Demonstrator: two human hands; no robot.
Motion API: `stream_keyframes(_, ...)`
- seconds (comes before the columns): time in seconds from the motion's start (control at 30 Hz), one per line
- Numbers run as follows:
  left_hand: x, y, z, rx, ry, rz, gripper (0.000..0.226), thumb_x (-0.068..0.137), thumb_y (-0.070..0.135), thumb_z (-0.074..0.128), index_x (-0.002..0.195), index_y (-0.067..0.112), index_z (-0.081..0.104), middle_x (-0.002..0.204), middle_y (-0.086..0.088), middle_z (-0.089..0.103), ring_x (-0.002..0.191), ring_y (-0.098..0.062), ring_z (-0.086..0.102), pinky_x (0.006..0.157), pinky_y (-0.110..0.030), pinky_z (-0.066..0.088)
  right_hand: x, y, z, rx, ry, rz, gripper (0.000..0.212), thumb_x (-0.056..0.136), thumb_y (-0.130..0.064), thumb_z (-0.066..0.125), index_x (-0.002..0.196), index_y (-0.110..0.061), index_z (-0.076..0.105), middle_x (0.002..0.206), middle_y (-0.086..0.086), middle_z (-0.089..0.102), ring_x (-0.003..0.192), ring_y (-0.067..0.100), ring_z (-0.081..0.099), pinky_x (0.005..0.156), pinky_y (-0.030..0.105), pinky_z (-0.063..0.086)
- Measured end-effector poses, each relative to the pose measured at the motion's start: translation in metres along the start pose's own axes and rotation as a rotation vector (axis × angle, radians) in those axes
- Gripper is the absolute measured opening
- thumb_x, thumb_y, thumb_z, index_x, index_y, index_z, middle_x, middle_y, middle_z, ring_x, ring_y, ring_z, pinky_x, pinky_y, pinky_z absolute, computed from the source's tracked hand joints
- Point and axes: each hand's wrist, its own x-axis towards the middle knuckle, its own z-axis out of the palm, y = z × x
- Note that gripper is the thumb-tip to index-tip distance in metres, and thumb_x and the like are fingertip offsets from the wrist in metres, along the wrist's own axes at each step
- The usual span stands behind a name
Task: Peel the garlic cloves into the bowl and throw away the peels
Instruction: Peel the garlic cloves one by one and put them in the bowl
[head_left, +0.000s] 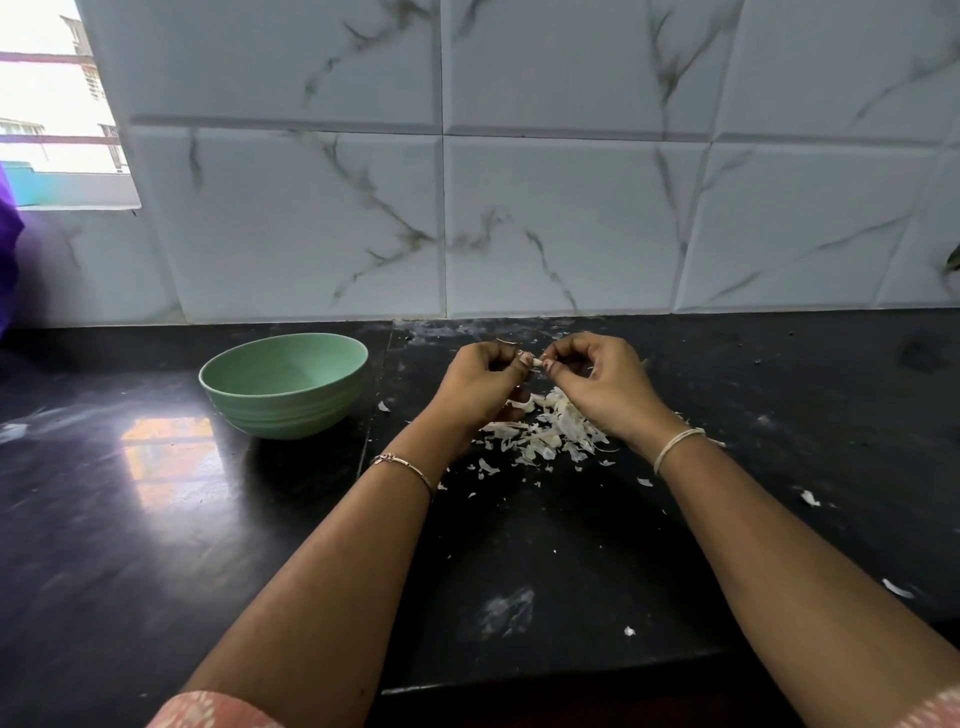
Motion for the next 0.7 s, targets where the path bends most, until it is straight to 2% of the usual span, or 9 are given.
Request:
stream_keyframes(0.07,0.000,-0.001,0.001,0.012,0.004,-0.006,0.013,0.098,0.017,0.057,0.089,0.010,0.063,0.081,-0.003,0.060,0.073,-0.016,0.062,0.058,-0.027,0.057,-0.001,0.000,0.000,-0.149,0.039,-0.063,0.011,0.085,-0.028,0.070,0.077,-0.033,0.065,0.072,-0.018,0.064,0.077,0.006,0.063,0.093,0.039,0.048)
stream_keyframes(0.17,0.000,-0.002,0.002,0.090,0.035,0.004,0.017,0.097,0.021,0.058,0.092,0.005,0.063,0.078,-0.004,0.060,0.063,-0.013,0.061,0.053,-0.024,0.055,-0.005,-0.004,0.000,-0.384,0.076,-0.191,0.004,0.086,-0.029,0.067,0.089,-0.031,0.068,0.076,-0.018,0.058,0.085,0.007,0.058,0.091,0.029,0.032)
stream_keyframes(0.23,0.000,-0.002,0.001,0.176,0.064,0.032,0.017,0.097,0.021,0.059,0.094,0.005,0.063,0.074,-0.002,0.061,0.055,-0.008,0.060,0.048,-0.019,0.050,-0.006,-0.006,0.001,-0.473,0.079,-0.242,0.007,0.087,-0.029,0.064,0.093,-0.030,0.067,0.082,-0.017,0.060,0.090,0.009,0.056,0.089,0.029,0.026)
stream_keyframes(0.3,-0.001,-0.002,0.001,0.317,0.102,0.070,0.016,0.096,0.023,0.060,0.090,0.009,0.062,0.069,0.000,0.063,0.048,-0.005,0.059,0.046,-0.016,0.047,-0.007,-0.006,0.002,-0.546,0.079,-0.274,0.010,0.089,-0.030,0.060,0.097,-0.028,0.066,0.090,-0.013,0.065,0.092,0.011,0.057,0.091,0.032,0.026)
stream_keyframes(0.37,-0.001,-0.002,0.001,0.442,0.137,0.104,0.017,0.095,0.026,0.061,0.083,0.015,0.059,0.068,0.000,0.065,0.052,-0.010,0.062,0.052,-0.021,0.051,-0.007,-0.006,0.003,-0.612,0.084,-0.293,0.013,0.089,-0.031,0.058,0.100,-0.027,0.066,0.095,-0.011,0.067,0.092,0.012,0.058,0.093,0.034,0.027)
stream_keyframes(0.43,-0.001,-0.002,0.003,0.471,0.132,0.107,0.016,0.095,0.027,0.061,0.085,0.014,0.060,0.071,-0.003,0.067,0.059,-0.016,0.066,0.059,-0.027,0.056,-0.007,-0.006,0.003,-0.643,0.083,-0.287,0.015,0.090,-0.031,0.058,0.101,-0.026,0.066,0.096,-0.011,0.067,0.093,0.012,0.058,0.094,0.034,0.028)
stream_keyframes(0.53,-0.002,-0.001,0.005,0.270,0.079,0.060,0.015,0.096,0.022,0.061,0.092,0.008,0.063,0.073,-0.003,0.063,0.055,-0.012,0.062,0.054,-0.027,0.055,-0.005,-0.003,0.003,-0.598,0.085,-0.205,0.012,0.089,-0.030,0.059,0.099,-0.027,0.066,0.095,-0.011,0.066,0.095,0.012,0.059,0.093,0.035,0.030)
stream_keyframes(0.6,-0.004,0.002,0.005,0.102,0.049,0.020,0.012,0.096,0.018,0.060,0.090,0.008,0.061,0.077,-0.003,0.060,0.058,-0.010,0.061,0.052,-0.025,0.055,-0.003,0.001,0.001,-0.558,0.108,-0.143,0.011,0.090,-0.028,0.060,0.099,-0.028,0.067,0.095,-0.011,0.067,0.095,0.012,0.060,0.092,0.034,0.031)
stream_keyframes(0.7,-0.006,0.005,0.005,-0.074,0.007,-0.044,0.008,0.098,0.014,0.057,0.091,0.010,0.057,0.086,-0.004,0.059,0.065,-0.013,0.064,0.053,-0.027,0.058,-0.001,0.005,-0.007,-0.508,0.102,-0.061,0.015,0.094,-0.029,0.060,0.107,-0.031,0.068,0.109,-0.010,0.067,0.104,0.012,0.059,0.096,0.035,0.033)
